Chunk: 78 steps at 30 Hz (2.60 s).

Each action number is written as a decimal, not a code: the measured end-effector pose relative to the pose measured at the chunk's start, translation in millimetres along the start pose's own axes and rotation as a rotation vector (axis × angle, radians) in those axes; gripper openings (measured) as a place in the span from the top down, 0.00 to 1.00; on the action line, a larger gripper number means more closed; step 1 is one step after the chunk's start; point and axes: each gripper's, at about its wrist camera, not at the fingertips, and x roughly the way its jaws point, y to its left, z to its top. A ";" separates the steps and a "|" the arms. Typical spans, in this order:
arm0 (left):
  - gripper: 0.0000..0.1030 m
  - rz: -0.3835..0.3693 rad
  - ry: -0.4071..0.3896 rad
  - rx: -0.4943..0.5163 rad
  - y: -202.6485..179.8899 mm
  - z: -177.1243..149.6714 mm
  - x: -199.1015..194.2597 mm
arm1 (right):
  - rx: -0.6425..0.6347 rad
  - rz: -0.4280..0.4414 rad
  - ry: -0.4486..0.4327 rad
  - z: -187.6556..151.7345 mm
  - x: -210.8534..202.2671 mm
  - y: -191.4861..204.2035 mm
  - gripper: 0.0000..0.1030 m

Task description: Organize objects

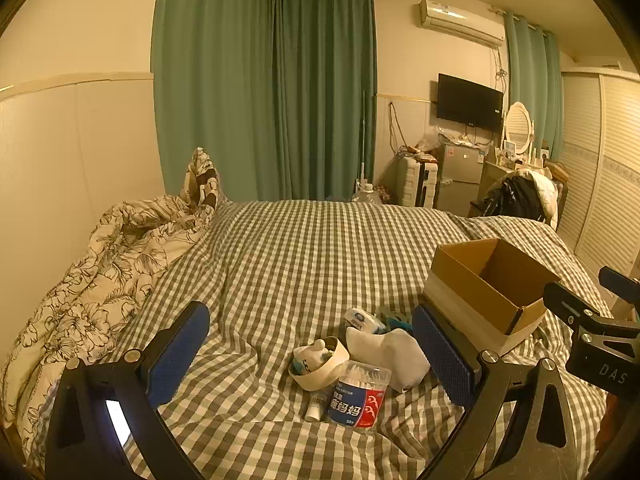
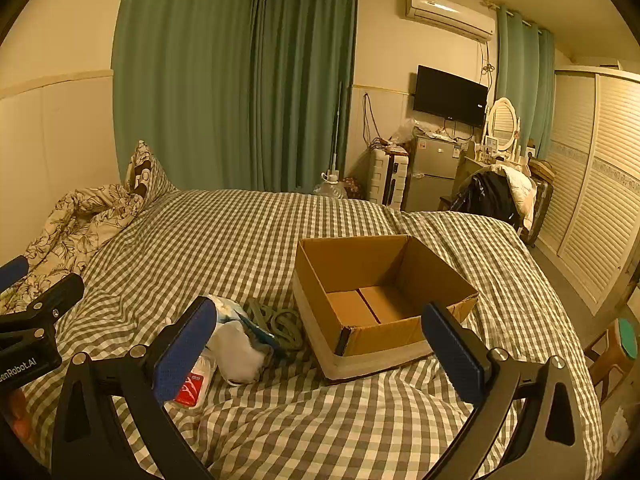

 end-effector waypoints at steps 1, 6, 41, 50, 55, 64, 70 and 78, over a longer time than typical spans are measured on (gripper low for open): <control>0.00 -0.001 0.000 0.000 -0.2 -0.7 0.3 | 0.000 0.000 0.000 -0.3 0.1 0.1 0.00; 0.00 -0.002 0.005 0.001 -1.6 -3.7 1.7 | -0.004 0.002 0.001 -2.0 1.2 1.4 0.00; 0.00 -0.005 0.023 0.007 -6.1 -11.5 4.9 | 0.007 0.013 0.017 -4.5 4.9 2.7 0.00; 0.00 -0.012 0.025 0.010 -8.5 -12.7 7.0 | -0.008 -0.006 -0.021 -1.4 -5.4 2.3 0.00; 0.00 -0.022 0.040 0.023 -14.7 -15.5 13.3 | -0.018 -0.013 -0.011 -2.9 -1.6 2.2 0.00; 0.00 -0.035 0.158 0.040 -25.3 -41.1 54.1 | -0.007 -0.004 0.085 -18.5 32.8 -4.9 0.00; 0.00 -0.054 0.253 0.060 -32.3 -60.6 86.0 | -0.013 0.021 0.148 -29.8 56.2 -2.1 0.00; 0.00 -0.097 0.438 0.113 -44.5 -84.0 134.9 | -0.015 0.030 0.268 -40.7 89.9 3.6 0.00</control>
